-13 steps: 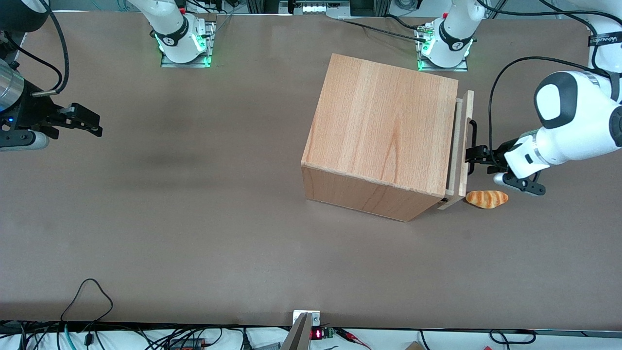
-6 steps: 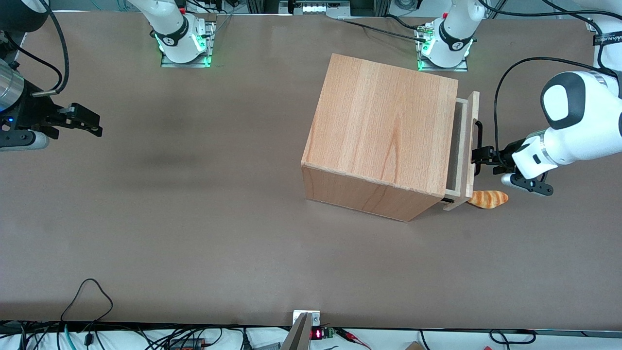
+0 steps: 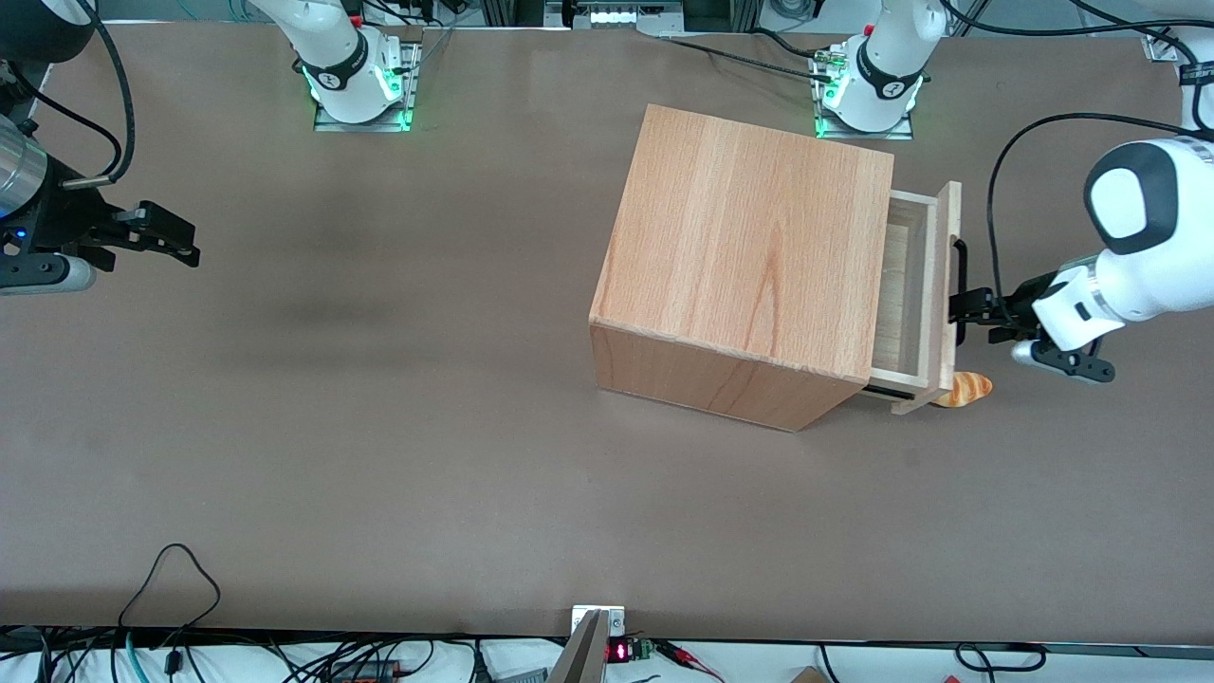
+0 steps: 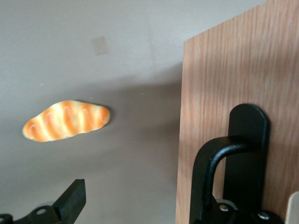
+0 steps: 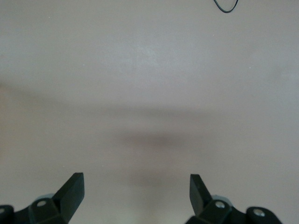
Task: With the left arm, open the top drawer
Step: 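Pull the handle outward from the cabinet with the left gripper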
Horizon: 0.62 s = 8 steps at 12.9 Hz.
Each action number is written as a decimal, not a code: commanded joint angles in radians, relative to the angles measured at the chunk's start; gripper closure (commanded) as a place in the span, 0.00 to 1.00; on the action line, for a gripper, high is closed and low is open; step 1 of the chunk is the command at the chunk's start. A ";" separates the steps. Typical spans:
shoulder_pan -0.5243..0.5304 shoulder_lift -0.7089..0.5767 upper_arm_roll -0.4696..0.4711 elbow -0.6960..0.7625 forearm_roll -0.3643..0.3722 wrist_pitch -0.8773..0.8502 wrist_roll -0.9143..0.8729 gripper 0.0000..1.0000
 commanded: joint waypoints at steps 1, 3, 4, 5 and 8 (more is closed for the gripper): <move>0.043 0.033 0.032 -0.005 0.075 0.026 -0.025 0.00; 0.072 0.049 0.034 0.027 0.077 0.024 -0.025 0.00; 0.084 0.052 0.041 0.042 0.077 0.020 -0.005 0.00; 0.090 0.052 0.055 0.059 0.077 0.017 0.015 0.00; 0.110 0.063 0.081 0.076 0.077 0.015 0.062 0.00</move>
